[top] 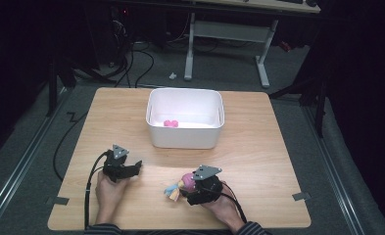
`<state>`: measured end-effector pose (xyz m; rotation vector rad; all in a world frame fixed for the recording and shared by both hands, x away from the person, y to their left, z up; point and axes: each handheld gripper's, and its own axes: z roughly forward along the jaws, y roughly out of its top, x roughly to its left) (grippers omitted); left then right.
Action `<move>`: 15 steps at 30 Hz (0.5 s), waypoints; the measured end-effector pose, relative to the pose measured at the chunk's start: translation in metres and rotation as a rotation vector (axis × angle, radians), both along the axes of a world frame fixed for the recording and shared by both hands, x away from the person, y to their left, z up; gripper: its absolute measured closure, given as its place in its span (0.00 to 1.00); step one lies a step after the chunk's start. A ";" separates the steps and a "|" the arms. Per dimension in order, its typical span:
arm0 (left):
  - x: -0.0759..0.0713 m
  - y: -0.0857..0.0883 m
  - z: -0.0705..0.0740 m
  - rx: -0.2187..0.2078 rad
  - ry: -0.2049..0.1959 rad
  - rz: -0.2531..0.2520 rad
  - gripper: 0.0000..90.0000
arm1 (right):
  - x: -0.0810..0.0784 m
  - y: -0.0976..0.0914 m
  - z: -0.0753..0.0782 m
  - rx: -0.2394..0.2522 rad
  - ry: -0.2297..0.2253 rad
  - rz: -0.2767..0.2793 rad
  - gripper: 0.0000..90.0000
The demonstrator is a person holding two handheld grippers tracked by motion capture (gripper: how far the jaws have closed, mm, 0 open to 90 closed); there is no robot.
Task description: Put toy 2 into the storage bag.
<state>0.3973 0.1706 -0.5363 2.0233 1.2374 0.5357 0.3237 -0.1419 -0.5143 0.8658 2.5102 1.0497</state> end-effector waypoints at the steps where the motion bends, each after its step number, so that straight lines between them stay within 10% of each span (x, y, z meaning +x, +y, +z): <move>1: 0.000 0.000 0.000 0.000 0.000 0.000 0.29 | -0.001 0.000 0.000 -0.003 -0.007 -0.003 0.30; 15: 0.000 0.000 0.000 -0.001 0.000 0.000 0.29 | -0.005 -0.003 0.000 -0.019 -0.045 -0.012 0.38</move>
